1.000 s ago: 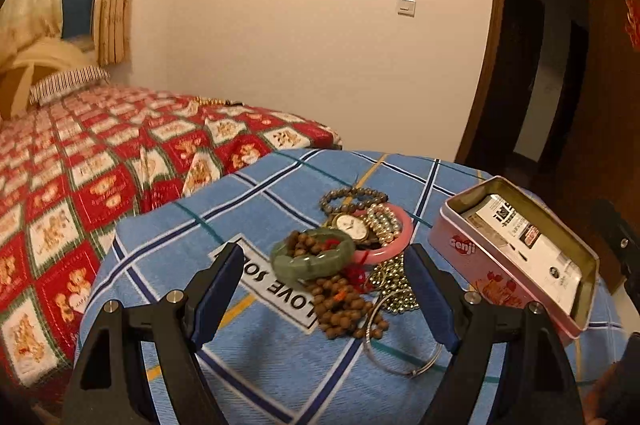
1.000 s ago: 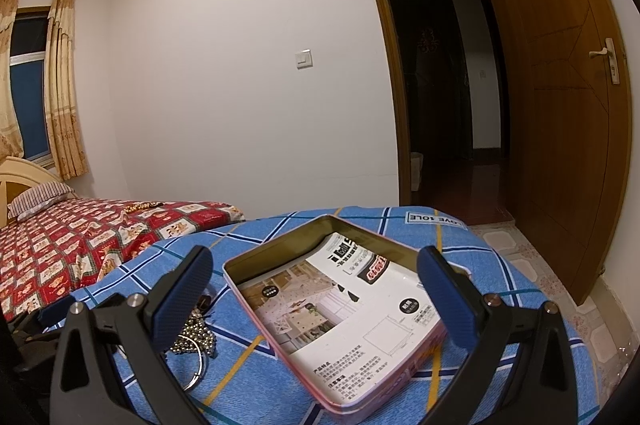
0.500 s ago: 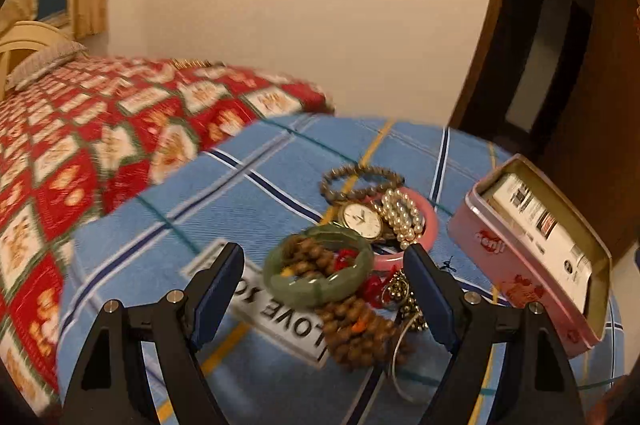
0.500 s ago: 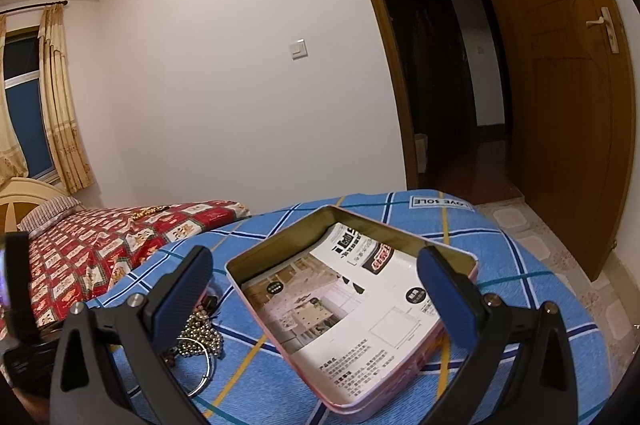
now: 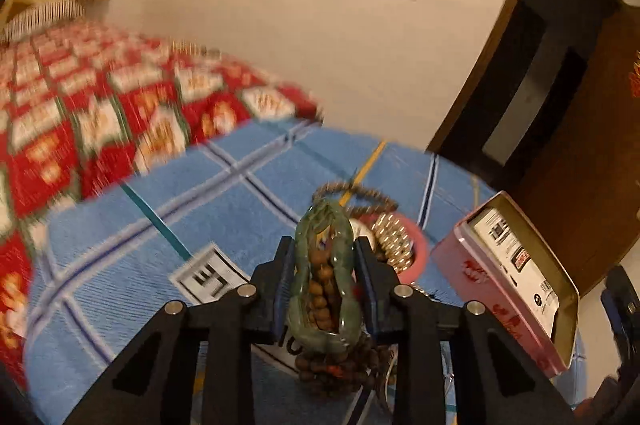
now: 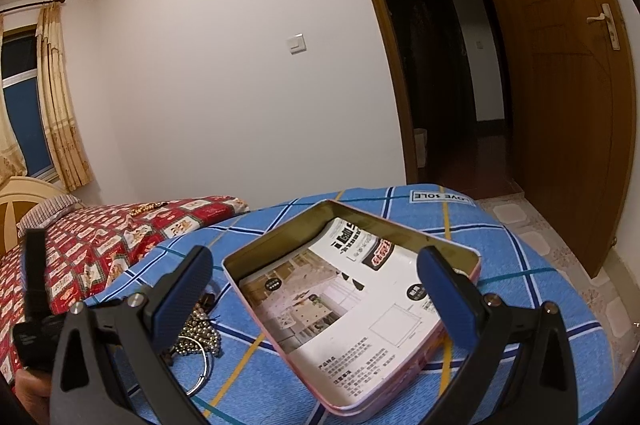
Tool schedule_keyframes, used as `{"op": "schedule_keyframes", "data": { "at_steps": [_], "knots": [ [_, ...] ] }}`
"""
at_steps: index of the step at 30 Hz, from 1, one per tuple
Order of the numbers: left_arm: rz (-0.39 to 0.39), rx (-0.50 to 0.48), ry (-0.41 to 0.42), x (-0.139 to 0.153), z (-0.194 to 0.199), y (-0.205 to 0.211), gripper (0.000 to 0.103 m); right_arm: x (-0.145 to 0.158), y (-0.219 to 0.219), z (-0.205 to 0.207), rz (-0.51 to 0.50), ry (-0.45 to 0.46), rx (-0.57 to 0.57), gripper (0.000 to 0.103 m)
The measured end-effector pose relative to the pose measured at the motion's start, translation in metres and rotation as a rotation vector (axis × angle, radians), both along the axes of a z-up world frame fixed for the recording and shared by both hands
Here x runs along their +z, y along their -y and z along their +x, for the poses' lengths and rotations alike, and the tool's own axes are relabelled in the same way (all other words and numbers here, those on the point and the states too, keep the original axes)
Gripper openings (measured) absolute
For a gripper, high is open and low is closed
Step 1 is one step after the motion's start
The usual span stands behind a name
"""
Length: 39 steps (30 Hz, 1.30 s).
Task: Organize jewelry
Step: 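Grasp the green jade bangle from the jewelry pile with the left tool, then lift the jade bangle with the left tool while the right tool grasps it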
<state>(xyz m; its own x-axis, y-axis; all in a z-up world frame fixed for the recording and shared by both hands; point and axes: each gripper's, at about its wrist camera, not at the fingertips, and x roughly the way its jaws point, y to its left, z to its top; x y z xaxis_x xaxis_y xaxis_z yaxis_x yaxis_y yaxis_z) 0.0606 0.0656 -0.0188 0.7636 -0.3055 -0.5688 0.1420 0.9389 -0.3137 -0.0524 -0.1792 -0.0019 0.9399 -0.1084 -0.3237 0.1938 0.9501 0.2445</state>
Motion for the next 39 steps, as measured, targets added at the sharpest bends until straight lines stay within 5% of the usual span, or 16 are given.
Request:
{"op": "schedule_keyframes", "data": {
  "at_steps": [7, 10, 14, 26, 29, 32, 39],
  "knots": [
    [-0.007, 0.005, 0.127, 0.022, -0.042, -0.019, 0.028, -0.001, -0.004, 0.003, -0.003, -0.016, 0.034, 0.103],
    [0.048, 0.02, 0.153, 0.027, -0.054, -0.023, 0.028, -0.002, -0.008, 0.006, -0.005, -0.028, 0.078, 0.103],
    [0.082, 0.01, 0.148, 0.026, -0.063, -0.029, 0.028, -0.006, -0.022, 0.015, -0.007, -0.06, 0.195, 0.103],
    [-0.029, -0.047, 0.1, 0.018, -0.071, -0.054, 0.03, -0.015, -0.067, 0.021, -0.096, -0.133, 0.405, 0.103],
    [-0.031, -0.059, 0.062, 0.013, -0.071, -0.059, 0.044, -0.02, -0.075, 0.029, -0.056, -0.193, 0.487, 0.086],
    [-0.045, -0.048, 0.043, 0.009, -0.071, -0.066, 0.045, -0.024, -0.087, 0.03, -0.058, -0.238, 0.555, 0.077],
    [0.048, -0.012, 0.032, 0.011, -0.075, -0.075, 0.045, -0.028, -0.117, 0.03, -0.072, -0.301, 0.701, 0.07]
  ]
}}
